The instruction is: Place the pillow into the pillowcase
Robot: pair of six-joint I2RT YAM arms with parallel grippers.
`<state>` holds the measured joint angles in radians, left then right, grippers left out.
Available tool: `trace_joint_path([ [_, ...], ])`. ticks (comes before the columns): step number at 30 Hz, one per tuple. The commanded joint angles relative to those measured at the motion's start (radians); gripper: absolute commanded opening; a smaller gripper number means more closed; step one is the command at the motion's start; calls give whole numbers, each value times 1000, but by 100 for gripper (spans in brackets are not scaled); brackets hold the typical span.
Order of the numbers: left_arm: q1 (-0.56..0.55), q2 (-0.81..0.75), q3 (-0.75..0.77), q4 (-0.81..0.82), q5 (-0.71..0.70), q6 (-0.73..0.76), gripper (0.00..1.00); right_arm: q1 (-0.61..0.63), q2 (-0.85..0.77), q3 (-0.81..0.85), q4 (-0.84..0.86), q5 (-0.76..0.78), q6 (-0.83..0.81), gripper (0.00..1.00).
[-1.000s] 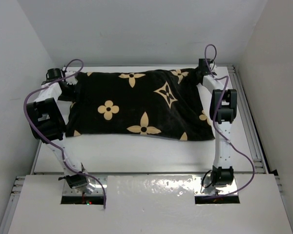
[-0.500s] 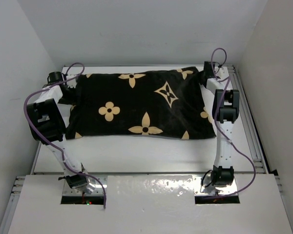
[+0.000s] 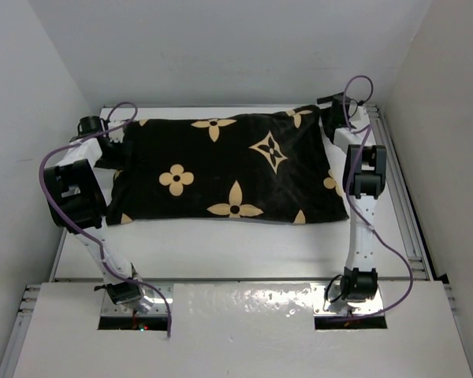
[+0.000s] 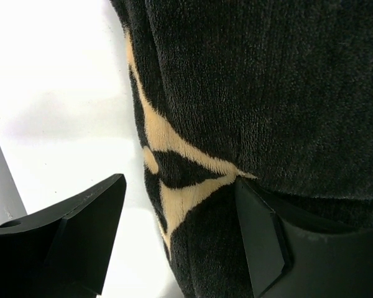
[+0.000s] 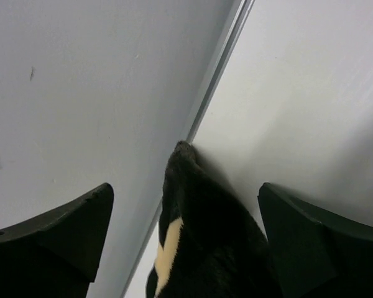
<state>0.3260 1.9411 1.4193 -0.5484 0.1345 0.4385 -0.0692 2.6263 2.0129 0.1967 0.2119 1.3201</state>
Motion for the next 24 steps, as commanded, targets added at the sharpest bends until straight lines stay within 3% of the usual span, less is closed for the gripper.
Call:
trace_joint_path([
  [1, 2, -19, 0, -99, 13, 0, 69, -17, -76, -74, -37, -23, -73, 99],
  [3, 8, -44, 12, -105, 20, -10, 70, -24, -130, -155, -49, -26, -107, 99],
  [6, 28, -79, 41, -102, 66, -33, 99, -43, -270, -285, -65, -20, -230, 99],
  [15, 136, -162, 233, -75, 165, -121, 100, -41, -752, -619, -345, -23, -683, 99],
  [20, 194, -211, 286, -113, 157, -109, 100, -50, -1023, -816, -525, -29, -768, 99],
  [24, 235, -297, 222, -125, 206, -103, 100, -55, -1261, -936, -644, 3, -805, 99],
])
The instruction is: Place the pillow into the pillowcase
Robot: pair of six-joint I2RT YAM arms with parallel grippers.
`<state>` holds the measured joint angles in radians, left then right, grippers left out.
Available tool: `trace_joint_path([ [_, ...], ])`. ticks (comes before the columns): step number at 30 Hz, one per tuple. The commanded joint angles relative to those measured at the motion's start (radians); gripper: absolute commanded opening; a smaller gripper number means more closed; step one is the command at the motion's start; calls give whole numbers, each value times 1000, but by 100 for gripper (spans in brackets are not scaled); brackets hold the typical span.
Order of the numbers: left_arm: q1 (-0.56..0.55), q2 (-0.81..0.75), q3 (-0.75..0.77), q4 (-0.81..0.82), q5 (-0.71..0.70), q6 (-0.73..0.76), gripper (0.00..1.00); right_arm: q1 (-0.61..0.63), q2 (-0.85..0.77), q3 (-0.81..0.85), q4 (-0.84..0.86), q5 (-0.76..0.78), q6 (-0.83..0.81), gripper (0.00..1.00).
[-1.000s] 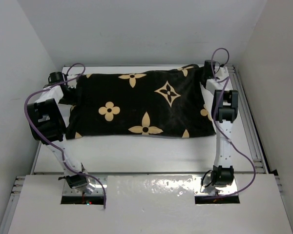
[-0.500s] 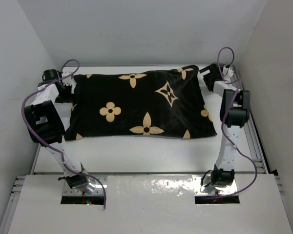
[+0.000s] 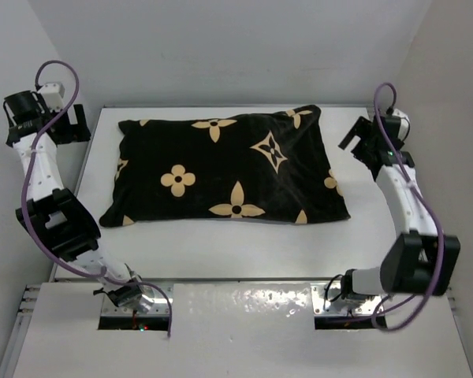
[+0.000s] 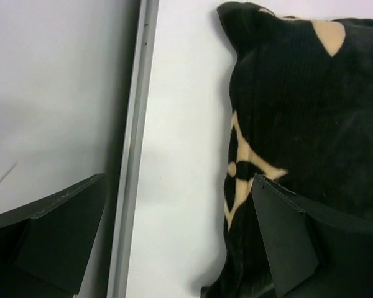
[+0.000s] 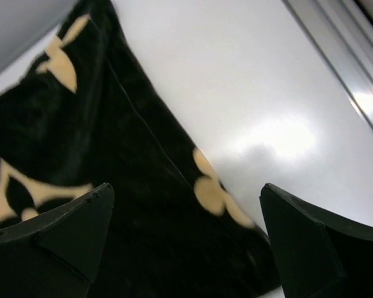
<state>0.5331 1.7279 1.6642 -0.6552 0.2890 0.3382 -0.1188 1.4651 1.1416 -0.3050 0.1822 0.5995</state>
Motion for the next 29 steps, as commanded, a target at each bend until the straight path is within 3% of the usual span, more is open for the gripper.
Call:
trace_joint_path([
  [1, 34, -128, -65, -18, 55, 5, 100, -7, -191, -80, -190, 45, -80, 99],
  [7, 48, -287, -197, -31, 64, 44, 100, -8, -472, -170, -350, 95, -75, 99],
  [14, 51, -375, -228, -76, 78, 64, 100, -8, -788, -269, -382, 126, -32, 99],
  [29, 53, -495, -270, -136, 90, 125, 100, -8, -844, -229, -500, 166, 25, 99],
])
